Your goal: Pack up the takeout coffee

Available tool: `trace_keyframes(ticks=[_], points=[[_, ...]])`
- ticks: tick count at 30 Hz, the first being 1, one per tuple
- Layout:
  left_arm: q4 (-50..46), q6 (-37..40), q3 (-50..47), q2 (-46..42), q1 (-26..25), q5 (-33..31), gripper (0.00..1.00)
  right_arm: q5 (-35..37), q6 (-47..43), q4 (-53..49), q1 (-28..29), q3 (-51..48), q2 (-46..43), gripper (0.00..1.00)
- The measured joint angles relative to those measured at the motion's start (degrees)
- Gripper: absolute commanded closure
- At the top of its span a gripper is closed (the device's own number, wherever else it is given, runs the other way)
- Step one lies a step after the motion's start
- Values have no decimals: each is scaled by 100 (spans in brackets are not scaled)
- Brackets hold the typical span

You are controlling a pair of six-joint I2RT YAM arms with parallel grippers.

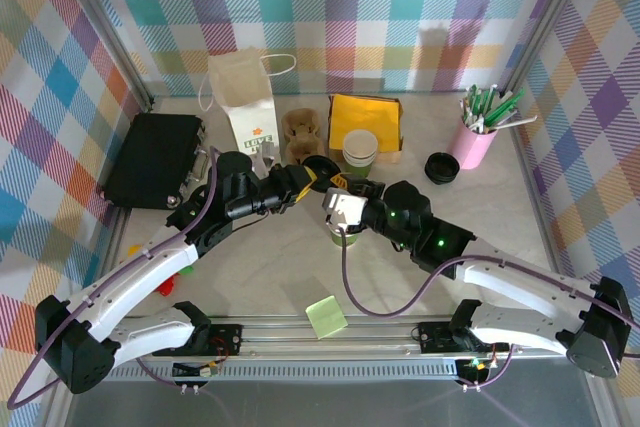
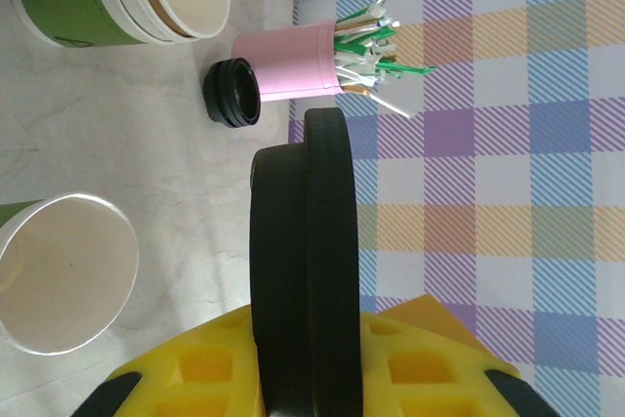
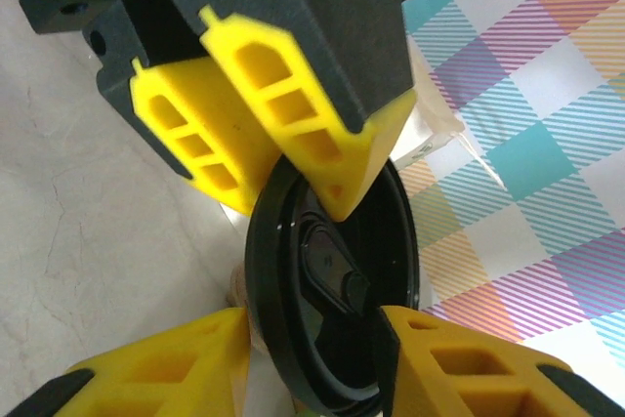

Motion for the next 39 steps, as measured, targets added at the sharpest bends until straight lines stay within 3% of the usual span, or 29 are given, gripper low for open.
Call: trace_keyframes(ticks=[23,26,30,32,39], points=[[-13,-17,0,9,39,-76,88,326,-245,-101,13,157,328,91],[-9,-15,0,9,44,-120,77,391,-223,-278,28,308,393,96],[-109,138,39,-20,42,-144,47,400,4,-588,37,479,444,100],[-348,295,133,-94,42,-186,37,387,223,-782,37,586,448,100],[-1434,1167,857,-901,107,-914,24,0,1311,-1690,-31,1228,448,100]])
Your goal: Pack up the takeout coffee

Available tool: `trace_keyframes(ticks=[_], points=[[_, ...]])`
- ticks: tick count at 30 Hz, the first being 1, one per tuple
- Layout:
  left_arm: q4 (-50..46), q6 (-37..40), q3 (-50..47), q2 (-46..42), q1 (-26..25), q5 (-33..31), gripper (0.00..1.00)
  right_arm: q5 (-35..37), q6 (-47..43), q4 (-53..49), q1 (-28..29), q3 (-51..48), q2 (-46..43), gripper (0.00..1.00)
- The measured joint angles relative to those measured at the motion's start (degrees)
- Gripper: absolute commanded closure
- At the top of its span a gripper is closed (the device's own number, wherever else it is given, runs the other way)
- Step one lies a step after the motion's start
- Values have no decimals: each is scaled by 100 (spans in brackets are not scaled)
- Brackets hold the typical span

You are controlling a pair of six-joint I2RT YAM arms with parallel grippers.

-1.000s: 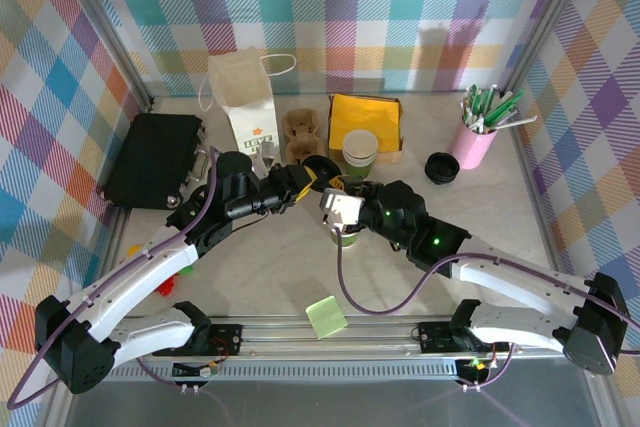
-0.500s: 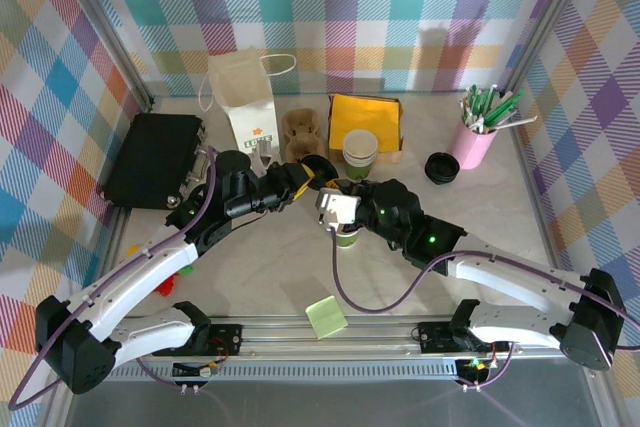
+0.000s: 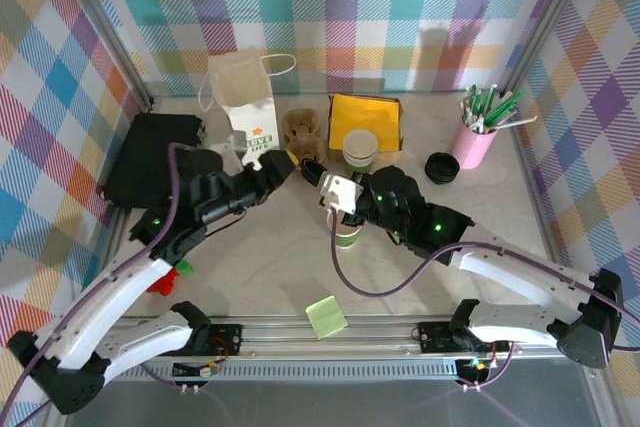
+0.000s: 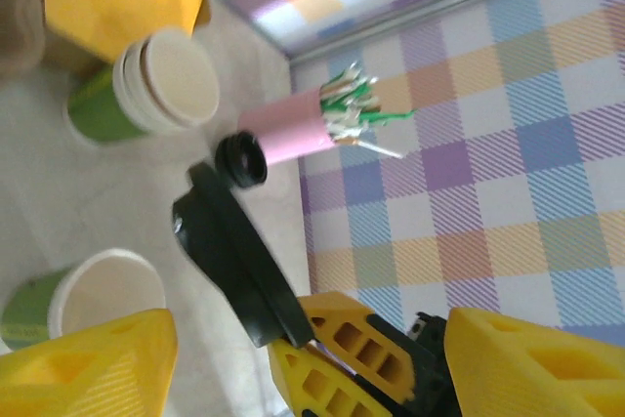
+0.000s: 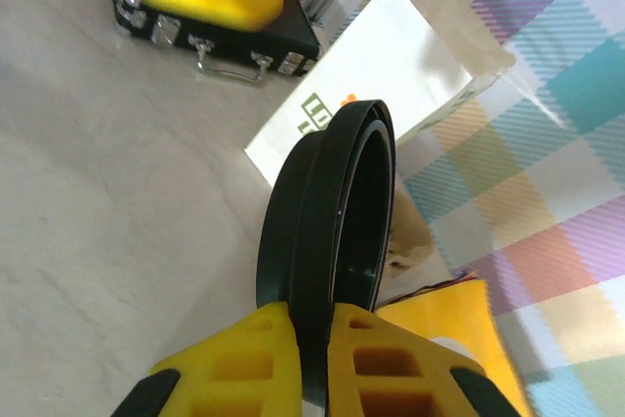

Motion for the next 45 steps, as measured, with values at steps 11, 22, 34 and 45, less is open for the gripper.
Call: trace_keyframes(ticks=[11,22,34,45], points=[[-682,1639,299,-896,50,-887,23,-2175,2653,-994,-1342,619,-177,100],[52,2430,-752,-1364,59,-501,23,-4953,5134,-997,-2586,787,-79,100],[264,2951,-758,-361,59,592,25,-6317,7278,-138,-3410,-59,146,100],[597,2417,-800,817,136,1405,27,-6679,8037,319,-3724,-1014,387,100]])
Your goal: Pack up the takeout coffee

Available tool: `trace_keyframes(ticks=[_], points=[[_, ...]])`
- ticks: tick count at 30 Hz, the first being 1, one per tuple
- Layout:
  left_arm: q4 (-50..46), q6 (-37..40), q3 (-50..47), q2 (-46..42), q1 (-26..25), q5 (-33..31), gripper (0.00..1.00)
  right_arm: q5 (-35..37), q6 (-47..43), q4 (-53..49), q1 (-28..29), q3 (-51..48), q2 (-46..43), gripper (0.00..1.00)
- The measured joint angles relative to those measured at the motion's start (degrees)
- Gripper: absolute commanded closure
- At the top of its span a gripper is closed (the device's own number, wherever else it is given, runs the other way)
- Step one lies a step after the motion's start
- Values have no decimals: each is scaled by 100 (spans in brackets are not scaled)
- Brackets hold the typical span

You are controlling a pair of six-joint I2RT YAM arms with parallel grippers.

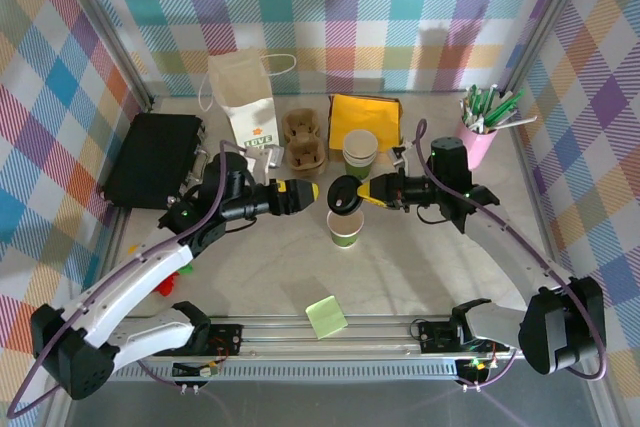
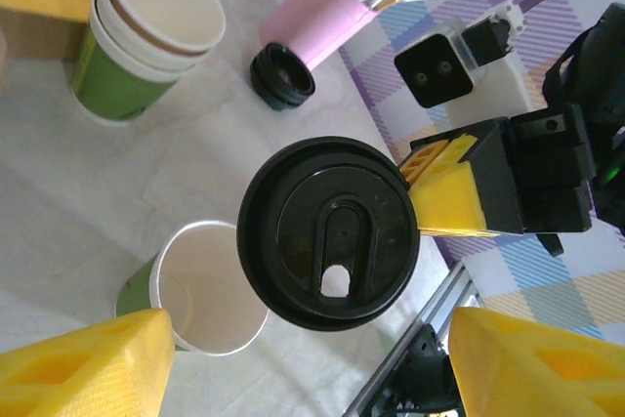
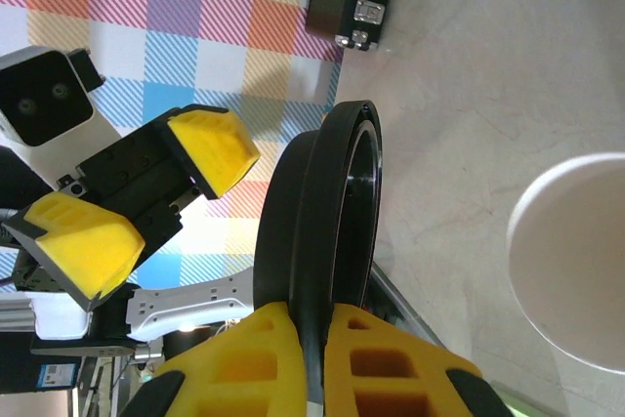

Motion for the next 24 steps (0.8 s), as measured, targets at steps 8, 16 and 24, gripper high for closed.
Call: trace_keyframes(ticks=[8,16,24], points=[[358,-376,-254,424,20,319,29,-39,107,389,-120,-483,179,100],[564,-516,-409,629,20,321,31,-42,142,636,-125,-739,531,100],[817,-632,-516,785,20,420,32,-39,52,752,-157,-807,881,100]])
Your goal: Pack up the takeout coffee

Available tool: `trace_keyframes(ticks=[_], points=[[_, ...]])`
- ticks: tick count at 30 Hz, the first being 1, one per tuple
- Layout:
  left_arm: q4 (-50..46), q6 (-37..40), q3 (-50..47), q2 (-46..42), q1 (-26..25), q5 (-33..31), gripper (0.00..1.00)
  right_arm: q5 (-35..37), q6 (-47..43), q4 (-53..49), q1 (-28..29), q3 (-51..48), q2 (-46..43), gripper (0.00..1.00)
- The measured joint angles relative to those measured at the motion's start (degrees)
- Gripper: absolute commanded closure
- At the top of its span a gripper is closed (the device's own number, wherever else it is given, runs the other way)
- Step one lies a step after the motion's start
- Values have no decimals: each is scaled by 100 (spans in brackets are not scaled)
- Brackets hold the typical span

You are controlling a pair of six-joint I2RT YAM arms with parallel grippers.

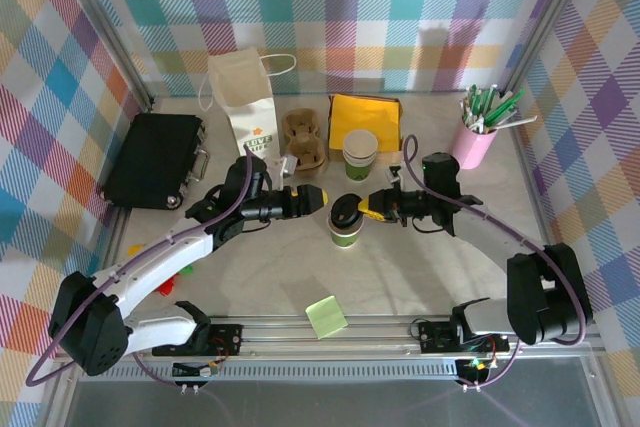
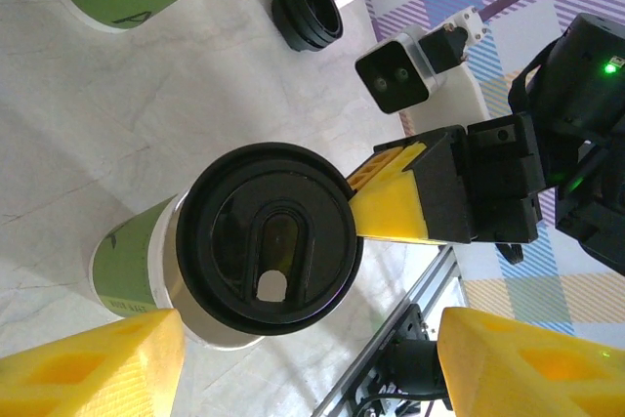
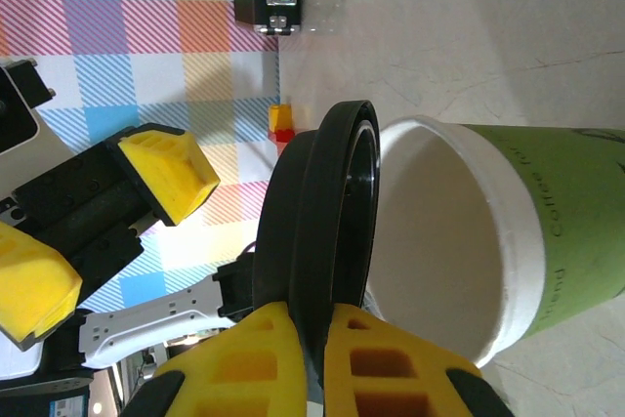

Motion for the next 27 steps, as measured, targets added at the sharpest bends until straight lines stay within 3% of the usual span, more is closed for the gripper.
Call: trace_keyframes(ticks=[8,18,27], points=[[17,-57,-2,146,0,0,33,0,-201,13,0,-13,179,91],[15,-101,0,190,0,2,35,76,-498,-203,0,-13,223,73],[13,-105,2,254,0,2,36,219,-645,-332,0,-13,260,68]])
